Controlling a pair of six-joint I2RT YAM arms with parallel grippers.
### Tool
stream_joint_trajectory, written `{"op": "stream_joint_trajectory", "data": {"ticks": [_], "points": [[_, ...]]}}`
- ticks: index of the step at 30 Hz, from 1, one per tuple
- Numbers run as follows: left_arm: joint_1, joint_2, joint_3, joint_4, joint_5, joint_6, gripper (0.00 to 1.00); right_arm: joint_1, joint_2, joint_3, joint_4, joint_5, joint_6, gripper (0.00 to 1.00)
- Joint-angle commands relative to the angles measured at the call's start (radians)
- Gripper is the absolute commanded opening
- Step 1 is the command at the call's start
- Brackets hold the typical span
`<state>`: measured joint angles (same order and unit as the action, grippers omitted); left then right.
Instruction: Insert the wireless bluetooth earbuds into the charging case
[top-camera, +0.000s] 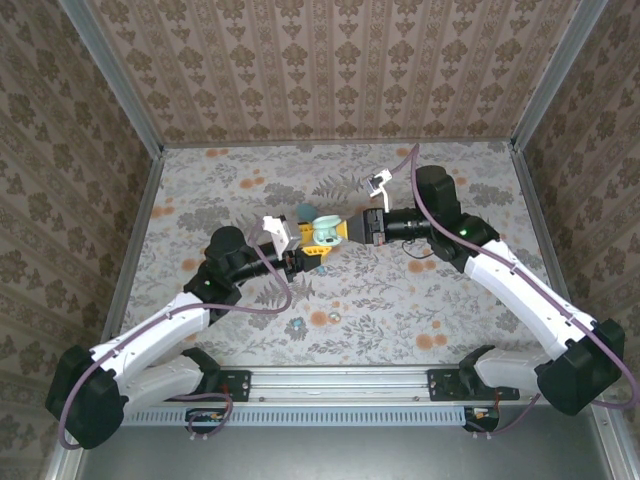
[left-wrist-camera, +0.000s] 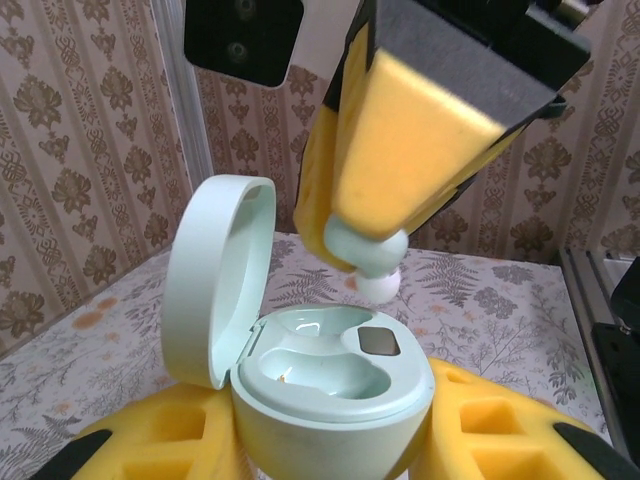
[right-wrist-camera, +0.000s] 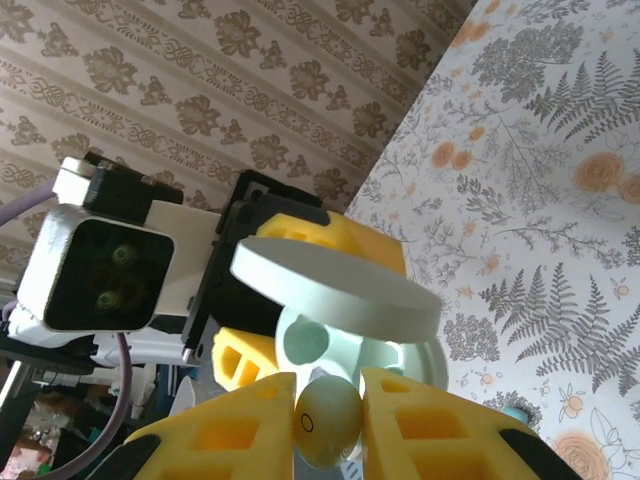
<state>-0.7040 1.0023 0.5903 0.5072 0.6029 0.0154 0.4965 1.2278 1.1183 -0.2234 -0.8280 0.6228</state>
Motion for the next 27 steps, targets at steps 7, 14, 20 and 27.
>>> {"op": "stream_joint_trajectory", "data": {"ticks": [7,14,20,27], "points": [[-0.010,-0.007,0.046,0.040,0.028,-0.015,0.19,0.011,0.027,0.019,0.064,0.031,-0.009,0.22],[-0.011,-0.009,0.045,0.053,0.016,-0.023,0.19,0.018,0.036,0.025,0.006,0.047,-0.049,0.22],[-0.009,-0.019,0.035,0.069,-0.007,-0.026,0.19,0.018,0.042,0.040,-0.065,0.062,-0.079,0.29],[-0.010,-0.021,0.035,0.066,-0.019,-0.025,0.18,0.018,0.040,0.052,-0.057,0.064,-0.063,0.35]]}}
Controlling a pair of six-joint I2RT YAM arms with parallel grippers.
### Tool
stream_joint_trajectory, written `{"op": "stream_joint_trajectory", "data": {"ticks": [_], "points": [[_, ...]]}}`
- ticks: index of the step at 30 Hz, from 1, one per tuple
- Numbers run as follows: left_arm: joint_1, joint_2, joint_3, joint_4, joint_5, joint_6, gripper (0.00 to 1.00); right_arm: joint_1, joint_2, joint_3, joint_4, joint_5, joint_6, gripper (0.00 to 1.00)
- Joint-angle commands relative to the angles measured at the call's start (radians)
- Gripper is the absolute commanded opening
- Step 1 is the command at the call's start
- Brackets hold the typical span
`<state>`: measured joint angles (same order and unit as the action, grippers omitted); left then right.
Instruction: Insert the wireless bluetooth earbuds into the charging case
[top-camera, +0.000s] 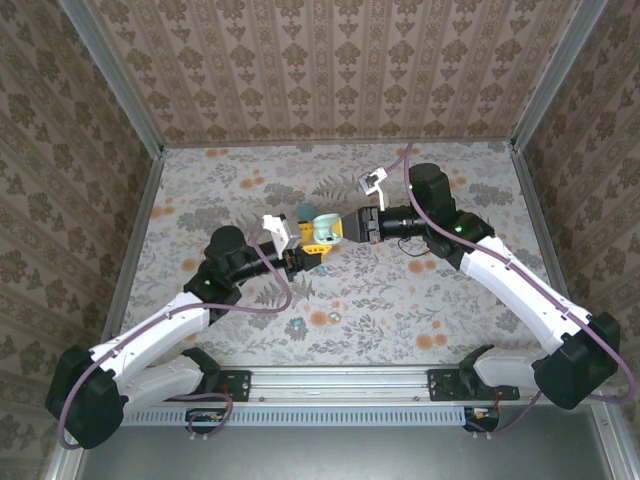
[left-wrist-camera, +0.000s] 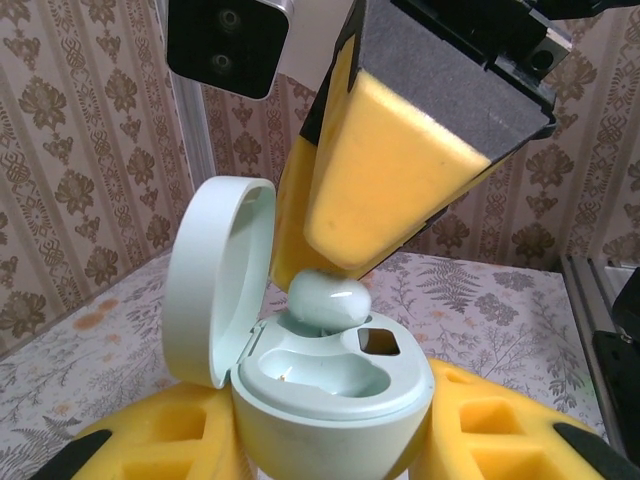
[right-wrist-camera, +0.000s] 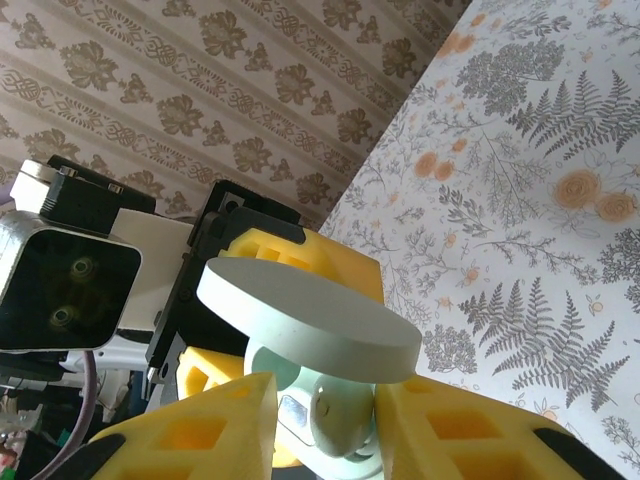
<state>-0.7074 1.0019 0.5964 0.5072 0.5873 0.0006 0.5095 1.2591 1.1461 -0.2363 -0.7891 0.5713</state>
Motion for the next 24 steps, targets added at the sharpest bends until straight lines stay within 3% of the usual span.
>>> {"op": "stream_joint_trajectory", "data": {"ticks": [1,10,18,24], "points": [[-0.007,-0.022,0.029,0.065,-0.006,-0.010,0.18,0.004,0.008,0.026,-0.044,0.027,-0.010,0.37],[-0.007,-0.031,0.021,0.053,-0.051,-0.006,0.18,0.004,-0.032,0.030,-0.066,0.072,-0.002,0.43],[-0.006,-0.086,-0.018,-0.001,-0.244,0.015,0.18,-0.025,-0.143,-0.023,-0.114,0.215,0.022,0.47],[0.005,-0.153,-0.050,-0.038,-0.331,0.021,0.18,-0.037,-0.147,-0.147,-0.167,0.348,0.041,0.43]]}}
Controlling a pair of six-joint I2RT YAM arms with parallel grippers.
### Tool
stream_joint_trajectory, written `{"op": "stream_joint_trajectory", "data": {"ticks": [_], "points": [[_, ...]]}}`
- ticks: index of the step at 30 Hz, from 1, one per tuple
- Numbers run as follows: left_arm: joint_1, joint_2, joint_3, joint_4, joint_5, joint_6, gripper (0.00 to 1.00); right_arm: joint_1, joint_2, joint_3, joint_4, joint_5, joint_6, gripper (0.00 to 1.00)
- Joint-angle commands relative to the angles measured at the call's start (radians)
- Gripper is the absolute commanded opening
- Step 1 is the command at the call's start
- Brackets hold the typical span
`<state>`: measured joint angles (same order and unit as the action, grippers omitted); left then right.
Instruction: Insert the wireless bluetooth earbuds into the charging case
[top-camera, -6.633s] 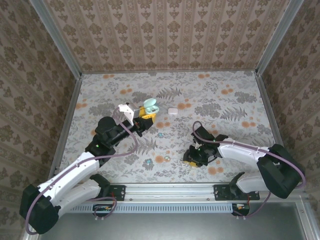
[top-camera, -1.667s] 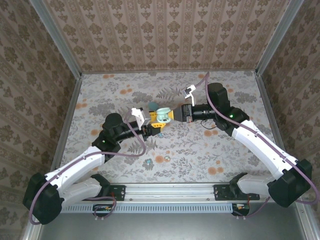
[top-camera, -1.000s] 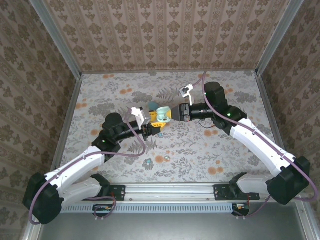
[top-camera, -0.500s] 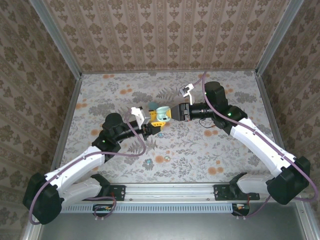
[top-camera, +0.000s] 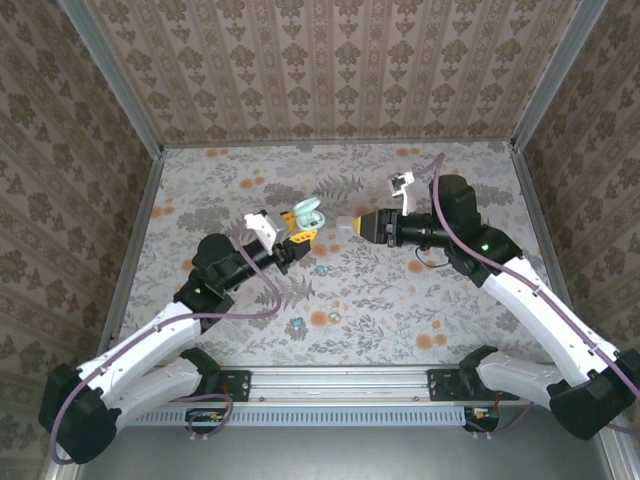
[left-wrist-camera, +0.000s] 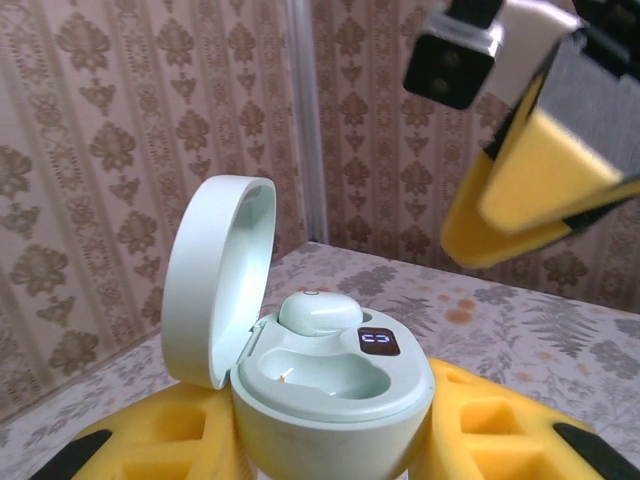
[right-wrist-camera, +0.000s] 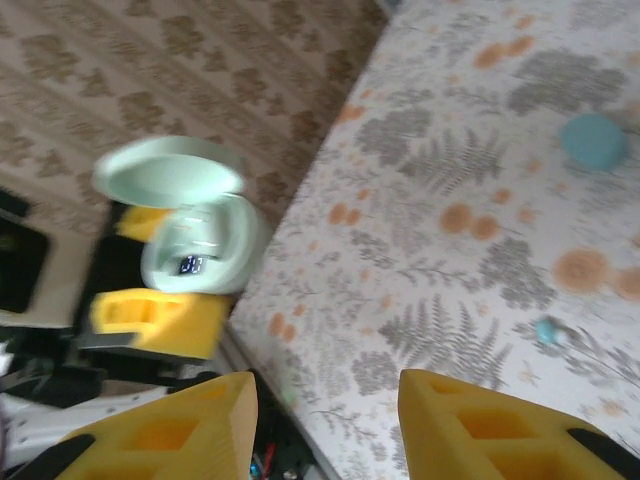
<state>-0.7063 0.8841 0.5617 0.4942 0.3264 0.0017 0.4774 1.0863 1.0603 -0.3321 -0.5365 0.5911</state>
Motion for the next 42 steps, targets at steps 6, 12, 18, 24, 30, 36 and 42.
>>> {"op": "stream_joint_trajectory", "data": {"ticks": [6,12,18,24,30,36,42], "points": [[0.013,-0.111,-0.026,-0.073,-0.132,0.022,0.18,0.018,0.226,-0.101,-0.148,0.017,0.000,0.43],[0.017,-0.175,-0.015,-0.138,-0.147,0.024,0.18,0.105,0.444,-0.031,-0.223,0.046,-0.073,0.44],[0.018,-0.209,-0.021,-0.150,-0.144,0.007,0.18,0.153,0.579,0.070,-0.283,0.075,-0.123,0.46],[0.025,-0.200,0.015,-0.177,-0.131,0.027,0.18,0.173,0.638,0.110,-0.281,0.073,-0.146,0.47],[0.025,-0.191,0.033,-0.167,-0.140,0.015,0.18,0.176,0.676,0.144,-0.317,0.062,-0.198,0.49],[0.026,-0.223,0.043,-0.209,-0.159,0.009,0.18,0.176,0.717,0.173,-0.346,0.053,-0.247,0.50],[0.027,-0.254,0.030,-0.230,-0.178,0.012,0.19,0.192,0.780,0.228,-0.390,0.020,-0.274,0.50]]}}
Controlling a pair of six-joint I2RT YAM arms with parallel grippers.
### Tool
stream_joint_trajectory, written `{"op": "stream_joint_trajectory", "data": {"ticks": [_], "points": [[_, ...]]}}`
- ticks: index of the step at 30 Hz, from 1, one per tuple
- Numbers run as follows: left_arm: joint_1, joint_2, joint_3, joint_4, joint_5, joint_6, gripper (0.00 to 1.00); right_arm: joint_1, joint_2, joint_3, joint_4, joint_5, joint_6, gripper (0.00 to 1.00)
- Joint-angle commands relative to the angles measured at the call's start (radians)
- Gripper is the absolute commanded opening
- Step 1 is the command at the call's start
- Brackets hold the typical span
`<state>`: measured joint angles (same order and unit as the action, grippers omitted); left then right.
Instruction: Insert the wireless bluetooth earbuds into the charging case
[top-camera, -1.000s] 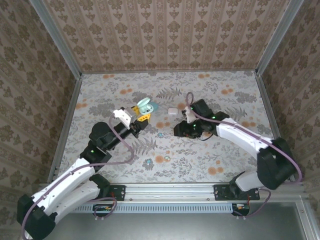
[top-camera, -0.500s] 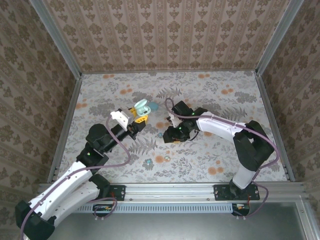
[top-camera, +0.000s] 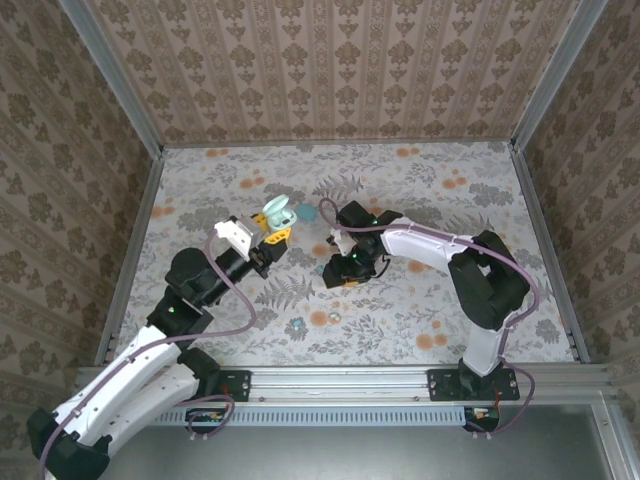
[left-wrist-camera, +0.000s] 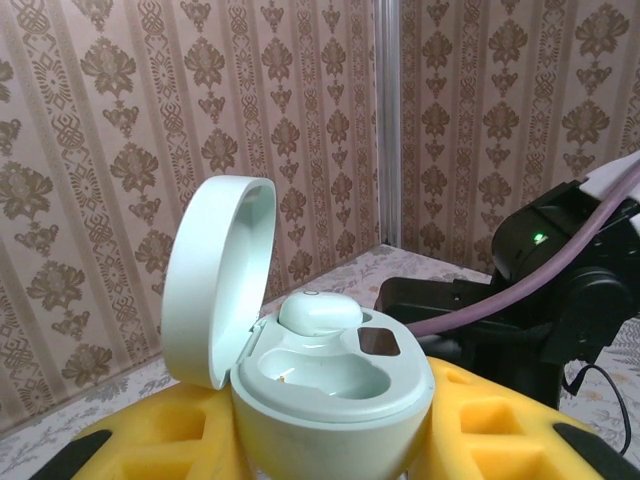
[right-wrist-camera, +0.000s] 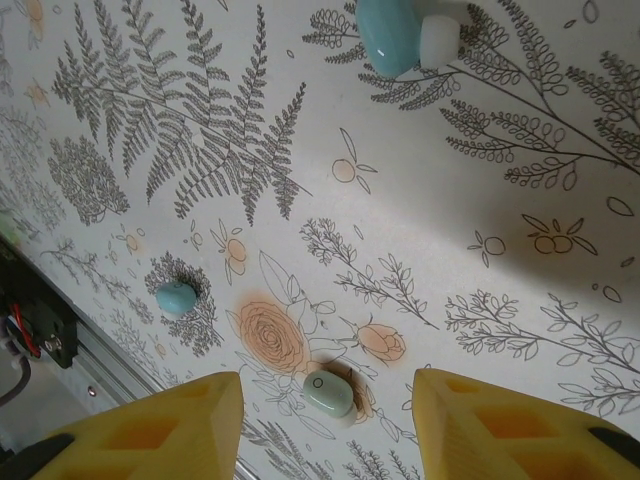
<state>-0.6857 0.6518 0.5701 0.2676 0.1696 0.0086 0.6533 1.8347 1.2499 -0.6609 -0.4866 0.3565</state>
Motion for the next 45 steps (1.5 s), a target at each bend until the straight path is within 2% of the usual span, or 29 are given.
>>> {"op": "stream_joint_trajectory", "data": {"ticks": [1,13,26,35,37,45], "points": [[0.007,-0.023,0.020,-0.004,-0.022,0.005,0.18,0.022,0.042,0.045,-0.071,-0.031,-0.045,0.50],[0.006,-0.039,0.019,-0.009,-0.031,0.015,0.18,0.131,0.087,0.031,-0.129,0.067,-0.102,0.51],[0.009,-0.052,0.017,-0.020,-0.036,0.011,0.18,0.189,0.137,0.062,-0.181,0.169,-0.147,0.49],[0.008,-0.050,0.020,-0.021,-0.038,0.010,0.18,0.218,0.170,0.081,-0.207,0.236,-0.146,0.42],[0.008,-0.050,0.022,-0.020,-0.039,0.010,0.18,0.223,0.171,0.081,-0.208,0.269,-0.128,0.37],[0.009,-0.047,0.024,-0.022,-0.036,0.008,0.18,0.203,0.107,0.039,-0.187,0.371,-0.057,0.27]]}}
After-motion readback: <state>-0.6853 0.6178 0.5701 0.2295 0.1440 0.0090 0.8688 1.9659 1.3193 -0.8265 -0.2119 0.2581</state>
